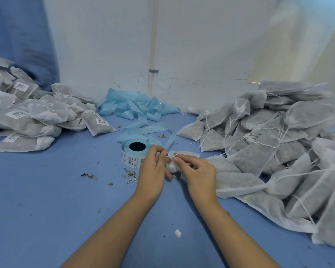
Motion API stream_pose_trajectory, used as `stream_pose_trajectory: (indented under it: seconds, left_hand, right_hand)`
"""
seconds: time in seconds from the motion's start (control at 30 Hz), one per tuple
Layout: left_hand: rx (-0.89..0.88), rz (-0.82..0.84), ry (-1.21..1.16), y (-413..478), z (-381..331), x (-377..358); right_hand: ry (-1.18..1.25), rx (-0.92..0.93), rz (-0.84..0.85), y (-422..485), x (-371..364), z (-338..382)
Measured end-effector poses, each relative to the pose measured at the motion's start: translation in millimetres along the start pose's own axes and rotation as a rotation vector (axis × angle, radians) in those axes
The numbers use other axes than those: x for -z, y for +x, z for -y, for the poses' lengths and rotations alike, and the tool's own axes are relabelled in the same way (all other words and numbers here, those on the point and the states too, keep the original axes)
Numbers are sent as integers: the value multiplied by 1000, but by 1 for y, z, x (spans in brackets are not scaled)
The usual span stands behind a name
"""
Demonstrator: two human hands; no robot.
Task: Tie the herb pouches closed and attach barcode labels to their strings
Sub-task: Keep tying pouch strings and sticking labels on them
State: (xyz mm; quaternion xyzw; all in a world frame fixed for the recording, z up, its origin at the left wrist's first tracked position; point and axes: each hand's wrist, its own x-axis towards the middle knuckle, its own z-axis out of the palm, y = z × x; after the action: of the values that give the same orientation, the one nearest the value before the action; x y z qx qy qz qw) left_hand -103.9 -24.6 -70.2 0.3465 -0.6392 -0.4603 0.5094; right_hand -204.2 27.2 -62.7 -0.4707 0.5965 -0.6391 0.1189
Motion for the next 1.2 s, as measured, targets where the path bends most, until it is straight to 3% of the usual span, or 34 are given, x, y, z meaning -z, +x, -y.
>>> stream_pose_trajectory:
  seconds: [0.1, 0.27, 0.43, 0.53, 0.63, 0.77, 0.9, 1.2]
  left_hand:
    - [-38, -27, 28, -1, -1, 2]
    - [-150, -31, 170, -6, -2, 0]
    - [-69, 56, -17, -8, -6, -2]
    - [35, 94, -261, -6, -9, -2]
    - [55, 105, -350, -4, -9, -2]
    - [-15, 61, -236, 0, -5, 0]
    - [-64, 29, -124, 1, -3, 2]
    - [-31, 32, 16, 0, -2, 2]
  right_hand:
    - [-153, 76, 27, -3, -2, 0]
    - [-226, 37, 48, -4, -3, -3]
    - [-185, -47, 24, -3, -5, -2]
    - [16, -168, 13, -6, -10, 0]
    - [147, -236, -19, -5, -12, 0]
    - [412, -433, 70, -1, -9, 1]
    - [646, -491, 186, 1, -3, 9]
    - [803, -632, 114, 6, 5, 10]
